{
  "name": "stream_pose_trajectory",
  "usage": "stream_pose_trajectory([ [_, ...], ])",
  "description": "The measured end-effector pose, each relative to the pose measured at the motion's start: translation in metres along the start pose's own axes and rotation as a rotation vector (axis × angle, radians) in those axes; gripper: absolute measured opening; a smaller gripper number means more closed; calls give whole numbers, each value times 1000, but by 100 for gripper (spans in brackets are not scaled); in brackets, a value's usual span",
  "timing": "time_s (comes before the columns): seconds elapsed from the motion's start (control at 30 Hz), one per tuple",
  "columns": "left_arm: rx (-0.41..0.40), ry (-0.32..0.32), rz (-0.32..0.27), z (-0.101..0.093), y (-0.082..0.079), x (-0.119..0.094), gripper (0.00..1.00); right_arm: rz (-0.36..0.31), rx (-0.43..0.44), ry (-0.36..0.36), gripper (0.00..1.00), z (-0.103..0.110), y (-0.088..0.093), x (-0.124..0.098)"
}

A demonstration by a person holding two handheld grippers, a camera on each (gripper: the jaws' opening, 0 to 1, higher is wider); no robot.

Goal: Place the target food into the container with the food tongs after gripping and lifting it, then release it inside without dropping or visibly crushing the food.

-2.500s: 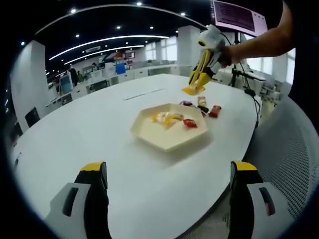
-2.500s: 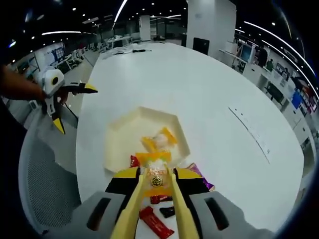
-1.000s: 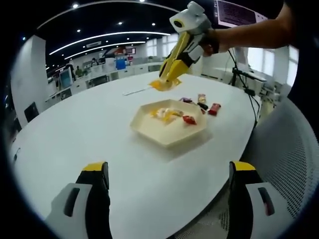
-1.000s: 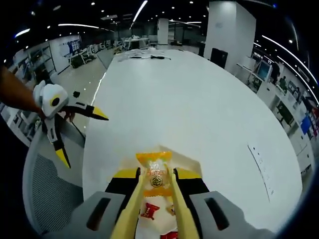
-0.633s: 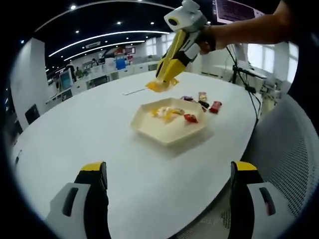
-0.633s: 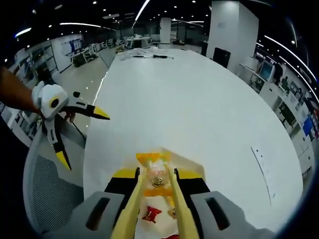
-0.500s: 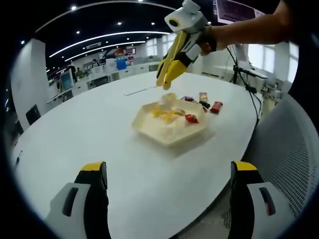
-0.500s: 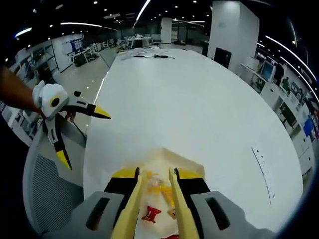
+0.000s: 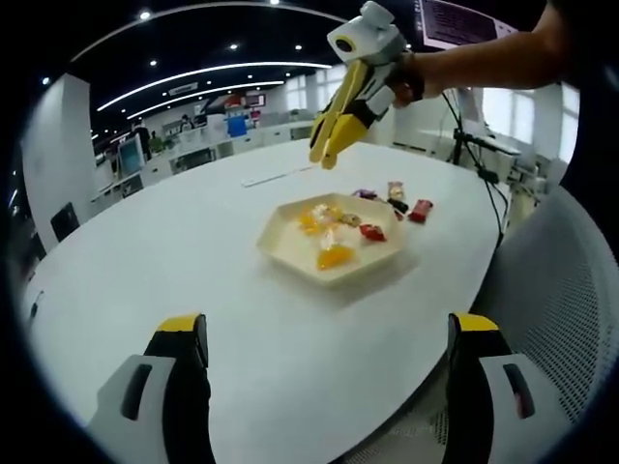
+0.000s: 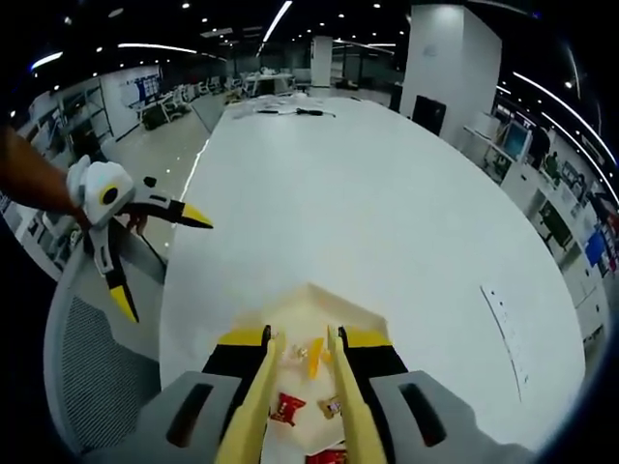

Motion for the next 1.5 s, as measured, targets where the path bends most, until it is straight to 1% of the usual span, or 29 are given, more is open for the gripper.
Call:
stream_pose_trajectory([
  [0.1, 3, 0, 3, 0, 1, 0, 100, 0, 5, 8, 27, -3, 2, -4],
  [0.17, 1, 1, 6, 0, 1, 1, 100, -3, 7, 28, 26, -7, 4, -9],
  [0.33, 2, -4, 2, 1, 1, 0, 100, 8, 17, 57, 27, -19, 21, -29],
  [0.47, 3, 2, 7, 0, 2, 1, 100, 14, 34, 79, 26, -25, 32, -40],
  [0.57, 5, 0, 5, 0, 1, 1, 100, 25, 34, 89, 27, -27, 41, -46],
  [0.7, 3, 1, 7, 0, 1, 1, 100, 28, 43, 94, 27, -26, 48, -53],
  [1.03, -1, -1, 10, 1, 2, 1, 100, 9, 55, 108, 27, -27, 62, -77],
  [1.13, 2, 1, 14, 0, 3, 1, 100, 7, 49, 122, 28, -28, 69, -85],
  [1.33, -8, -1, 13, 0, 2, 1, 100, 4, 61, 129, 28, -30, 83, -97],
  [1.4, -8, 1, 10, 0, 2, 1, 100, -1, 60, 122, 28, -30, 88, -102],
  [1.5, 1, 8, 17, -2, 2, 2, 100, 5, 59, 130, 28, -31, 94, -106],
])
Point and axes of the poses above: the point that each gripper's makers call its tool centre point, and the gripper's own axes: x roughly forward along the fingers, z roughly to its left, y roughly out of its underside, the point moved 5 cm from there along -x, roughly backward along the fingers, and after that the axes turned 9 degrees about -x, right-handed, at the moved point
